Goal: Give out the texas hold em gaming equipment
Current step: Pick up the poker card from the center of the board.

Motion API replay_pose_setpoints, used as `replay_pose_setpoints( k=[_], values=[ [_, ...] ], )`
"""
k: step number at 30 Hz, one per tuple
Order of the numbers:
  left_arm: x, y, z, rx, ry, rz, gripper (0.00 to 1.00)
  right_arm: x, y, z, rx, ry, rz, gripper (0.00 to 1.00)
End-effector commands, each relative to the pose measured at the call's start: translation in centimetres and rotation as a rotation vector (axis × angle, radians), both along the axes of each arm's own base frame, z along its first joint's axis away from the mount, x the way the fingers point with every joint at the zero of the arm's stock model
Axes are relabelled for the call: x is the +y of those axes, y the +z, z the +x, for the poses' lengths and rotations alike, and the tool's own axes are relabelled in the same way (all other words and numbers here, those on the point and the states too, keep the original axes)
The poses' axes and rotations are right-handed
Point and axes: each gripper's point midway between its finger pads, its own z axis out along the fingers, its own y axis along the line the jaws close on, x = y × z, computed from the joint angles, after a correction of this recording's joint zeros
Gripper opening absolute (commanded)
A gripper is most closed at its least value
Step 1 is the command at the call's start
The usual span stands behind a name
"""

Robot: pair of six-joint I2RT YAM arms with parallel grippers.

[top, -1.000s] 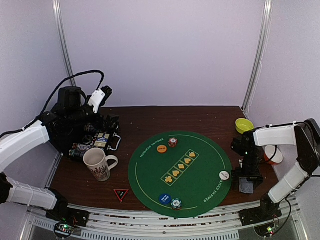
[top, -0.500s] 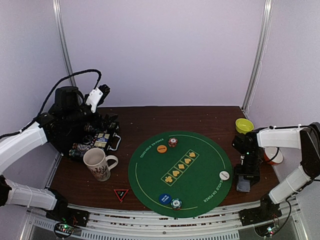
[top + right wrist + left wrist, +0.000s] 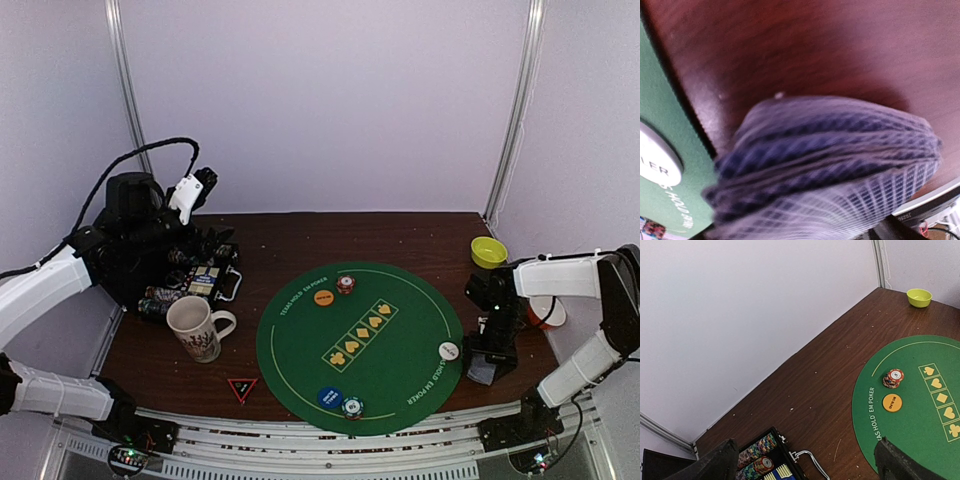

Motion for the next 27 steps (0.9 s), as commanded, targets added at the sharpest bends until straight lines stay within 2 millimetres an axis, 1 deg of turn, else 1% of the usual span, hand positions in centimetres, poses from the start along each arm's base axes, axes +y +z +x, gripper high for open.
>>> replay_pose_setpoints(
  k=[1,4,6,8,10,15,18,21,24,26,27],
  values=[
    [0.2,1.4,0.2,-0.061,0.001,-0.016,0.98,0.0,-1.9,-1.5,0.042,-0.012,0.010,0.70],
    [0.2,1.5,0.2,-0.062,0.002,-0.016,0.98,-0.4,-1.7,-0.9,0.017,-0.017,-0.013,0.66],
    [0.2,1.5,0.2,-0.063,0.000,-0.016,0.98,-0.7,-1.5,-0.6,0.005,-0.019,-0.032,0.65],
    [0.2,1.5,0.2,-0.062,0.001,-0.017,0.98,-0.9,-1.4,-0.4,-0.005,-0.023,-0.048,0.69],
    [0.1,1.5,0.1,-0.062,-0.001,-0.017,0.98,-1.1,-1.3,0.0,-0.017,-0.023,-0.062,0.75],
    [0.1,1.6,0.1,-0.063,-0.004,-0.018,0.98,-1.6,-0.4,0.6,-0.042,-0.028,-0.099,0.87],
    [0.1,1.5,0.1,-0.061,-0.006,-0.018,0.98,-1.1,-0.1,0.9,-0.071,-0.053,-0.068,0.90],
    [0.0,1.5,0.1,-0.061,-0.012,-0.020,0.98,-0.4,0.2,2.1,-0.129,-0.090,-0.033,0.94],
    [-0.1,1.5,0.1,-0.060,-0.013,-0.020,0.98,-1.0,0.2,2.7,-0.157,-0.114,-0.060,0.94],
    [0.0,1.5,0.1,-0.060,-0.011,-0.019,0.98,-1.7,0.1,2.8,-0.168,-0.137,-0.082,0.93],
    [0.1,1.5,0.1,-0.061,-0.008,-0.019,0.98,-1.6,-0.1,2.8,-0.175,-0.145,-0.075,0.93]
  ],
)
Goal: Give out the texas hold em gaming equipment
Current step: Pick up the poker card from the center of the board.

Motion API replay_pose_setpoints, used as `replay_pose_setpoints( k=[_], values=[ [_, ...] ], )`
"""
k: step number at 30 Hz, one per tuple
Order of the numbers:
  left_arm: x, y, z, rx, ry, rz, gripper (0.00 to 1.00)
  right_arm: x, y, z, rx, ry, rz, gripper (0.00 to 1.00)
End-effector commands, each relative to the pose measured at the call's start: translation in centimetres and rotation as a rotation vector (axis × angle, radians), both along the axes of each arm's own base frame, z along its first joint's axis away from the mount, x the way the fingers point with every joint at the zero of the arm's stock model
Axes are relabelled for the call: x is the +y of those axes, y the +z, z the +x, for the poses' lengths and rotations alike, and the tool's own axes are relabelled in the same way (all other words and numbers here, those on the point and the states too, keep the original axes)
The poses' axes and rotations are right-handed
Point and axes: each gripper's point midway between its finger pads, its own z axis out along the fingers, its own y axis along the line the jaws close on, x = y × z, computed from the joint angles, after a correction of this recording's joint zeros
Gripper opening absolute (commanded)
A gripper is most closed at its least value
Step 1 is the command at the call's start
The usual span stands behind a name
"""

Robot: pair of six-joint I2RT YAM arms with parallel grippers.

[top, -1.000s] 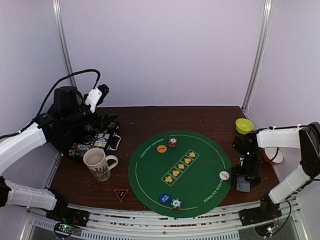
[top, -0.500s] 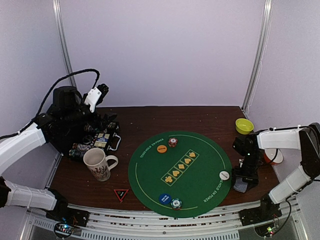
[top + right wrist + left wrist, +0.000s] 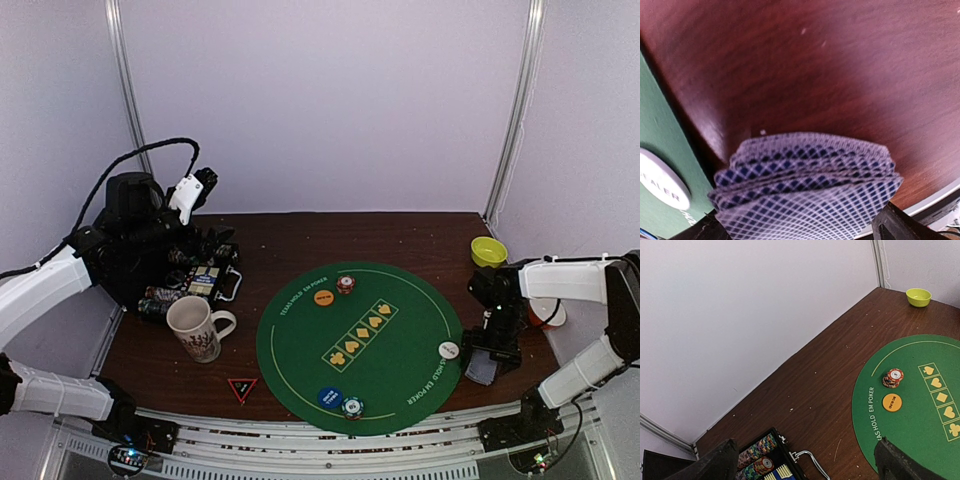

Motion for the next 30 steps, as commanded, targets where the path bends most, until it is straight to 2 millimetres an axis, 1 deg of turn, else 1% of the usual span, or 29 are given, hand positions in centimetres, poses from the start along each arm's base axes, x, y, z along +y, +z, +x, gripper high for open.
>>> replay_pose_setpoints(
  k=[1,4,7,12,14,17,19,22,25,28,30],
  values=[
    [0.0,1.4,0.1,-0.056,-0.005,-0.021,0.98,-0.7,-0.5,1.3,-0.083,-0.065,-0.024,0.92],
    [0.1,1.4,0.2,-0.055,0.000,-0.019,0.98,-0.7,-1.1,0.5,-0.057,-0.067,-0.017,0.90],
    [0.1,1.4,0.2,-0.057,0.000,-0.020,0.98,-0.9,-1.2,-0.3,-0.042,-0.066,-0.019,0.86],
    [0.2,1.4,0.2,-0.058,0.001,-0.017,0.98,-0.3,-1.8,-1.4,-0.007,-0.068,0.020,0.78],
    [0.2,1.4,0.2,-0.058,0.004,-0.017,0.98,-0.4,-1.8,-1.6,-0.004,-0.062,0.023,0.72],
    [0.3,1.5,0.1,-0.061,0.005,-0.015,0.98,-0.5,-1.6,-1.3,-0.012,-0.048,0.014,0.59],
    [0.3,1.5,0.2,-0.061,0.005,-0.016,0.98,-0.5,-1.4,-1.2,-0.016,-0.045,0.015,0.52],
    [0.3,1.3,0.2,-0.059,0.007,-0.015,0.98,-0.7,-1.3,-1.2,-0.015,-0.033,0.000,0.48],
    [0.3,1.4,0.2,-0.061,0.008,-0.015,0.98,-1.1,-0.8,-0.6,-0.026,-0.027,-0.028,0.47],
    [0.3,1.3,0.2,-0.060,0.008,-0.013,0.98,-1.4,0.3,0.3,-0.042,-0.007,-0.052,0.47],
    [0.3,1.4,0.2,-0.061,0.008,-0.014,0.98,-1.4,1.3,1.1,-0.057,0.014,-0.065,0.46]
  ],
)
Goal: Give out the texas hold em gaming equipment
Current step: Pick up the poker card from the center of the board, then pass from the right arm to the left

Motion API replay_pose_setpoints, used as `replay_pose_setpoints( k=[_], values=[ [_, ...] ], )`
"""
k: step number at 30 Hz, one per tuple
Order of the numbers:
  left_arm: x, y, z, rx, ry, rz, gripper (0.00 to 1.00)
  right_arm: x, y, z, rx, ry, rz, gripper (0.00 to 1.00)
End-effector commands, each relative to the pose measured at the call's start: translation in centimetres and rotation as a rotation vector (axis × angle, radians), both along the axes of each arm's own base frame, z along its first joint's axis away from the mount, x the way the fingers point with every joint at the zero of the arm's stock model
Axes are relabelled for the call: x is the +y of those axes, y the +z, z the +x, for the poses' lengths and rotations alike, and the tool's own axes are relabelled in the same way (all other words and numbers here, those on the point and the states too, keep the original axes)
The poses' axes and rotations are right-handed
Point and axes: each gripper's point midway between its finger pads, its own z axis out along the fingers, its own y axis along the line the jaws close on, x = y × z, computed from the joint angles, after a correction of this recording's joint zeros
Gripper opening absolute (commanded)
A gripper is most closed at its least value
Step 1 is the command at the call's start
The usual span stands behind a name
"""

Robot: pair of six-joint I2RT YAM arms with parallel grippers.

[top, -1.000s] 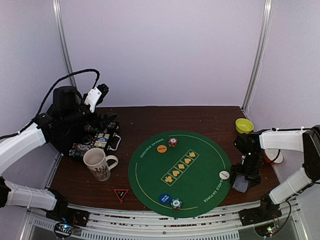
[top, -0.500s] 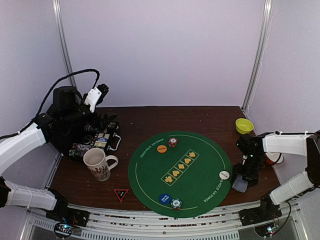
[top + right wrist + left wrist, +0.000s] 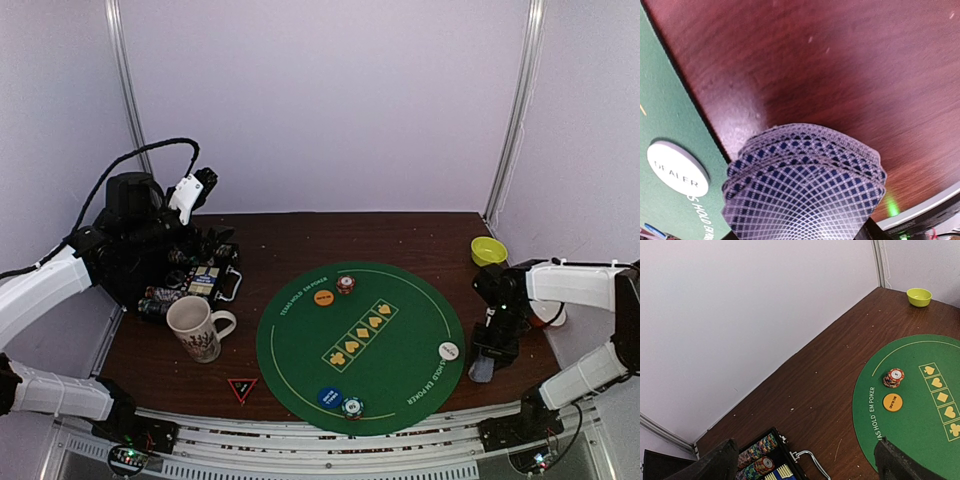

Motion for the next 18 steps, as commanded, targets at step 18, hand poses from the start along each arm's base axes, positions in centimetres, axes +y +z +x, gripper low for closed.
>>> replay_pose_setpoints(
  k=[18],
  values=[
    [-3.3,2.1,1.7,0.157,-0.047,-0.290,0.90,15.5,12.4,11.0,-0.369,0.829,-0.121,0.47]
  ],
)
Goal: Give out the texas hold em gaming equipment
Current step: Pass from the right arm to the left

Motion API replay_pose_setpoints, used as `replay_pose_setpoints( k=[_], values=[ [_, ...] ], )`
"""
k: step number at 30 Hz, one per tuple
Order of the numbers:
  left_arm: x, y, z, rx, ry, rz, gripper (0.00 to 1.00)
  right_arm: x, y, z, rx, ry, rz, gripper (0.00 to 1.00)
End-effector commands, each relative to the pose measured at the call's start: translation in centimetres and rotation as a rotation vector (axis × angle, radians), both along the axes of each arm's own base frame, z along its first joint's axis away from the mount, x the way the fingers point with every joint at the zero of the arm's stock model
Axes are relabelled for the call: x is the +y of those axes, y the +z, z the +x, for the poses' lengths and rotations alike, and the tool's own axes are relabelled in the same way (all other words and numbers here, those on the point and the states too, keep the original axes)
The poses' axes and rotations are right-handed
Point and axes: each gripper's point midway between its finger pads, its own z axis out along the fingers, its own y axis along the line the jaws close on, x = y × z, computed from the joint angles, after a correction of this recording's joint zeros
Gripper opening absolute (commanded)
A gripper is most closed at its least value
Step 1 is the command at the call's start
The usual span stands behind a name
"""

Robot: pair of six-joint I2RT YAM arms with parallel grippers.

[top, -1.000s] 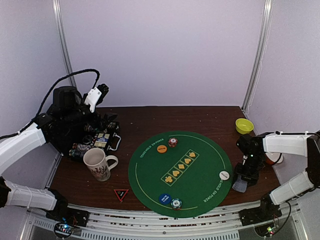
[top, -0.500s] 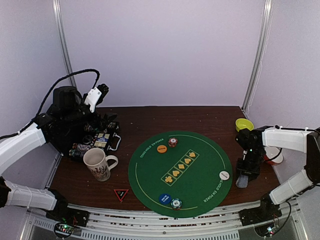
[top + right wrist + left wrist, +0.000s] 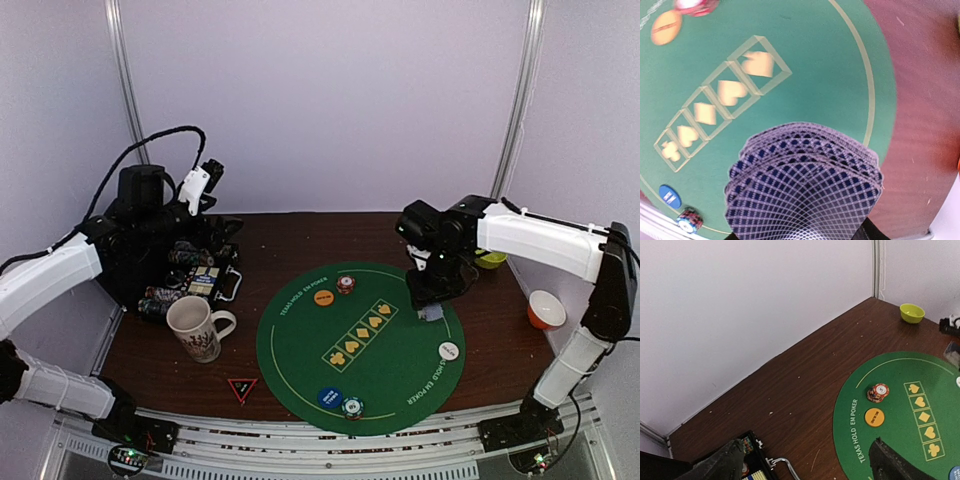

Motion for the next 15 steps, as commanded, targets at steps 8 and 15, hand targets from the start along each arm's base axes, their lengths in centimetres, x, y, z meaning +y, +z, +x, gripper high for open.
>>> replay_pose_setpoints(
  k=[8,15],
  values=[
    [-7.4,0.4,0.8,0.423,-0.220,-0.654,0.66,11.3,3.4,0.8,-0.150,0.476,0.018,0.47],
    [-12.7,-2.1,-0.5,0.571,-0.319,-0.690,0.77,14.1,4.5,0.7,-0.205,0.573,0.037,0.47]
  ],
)
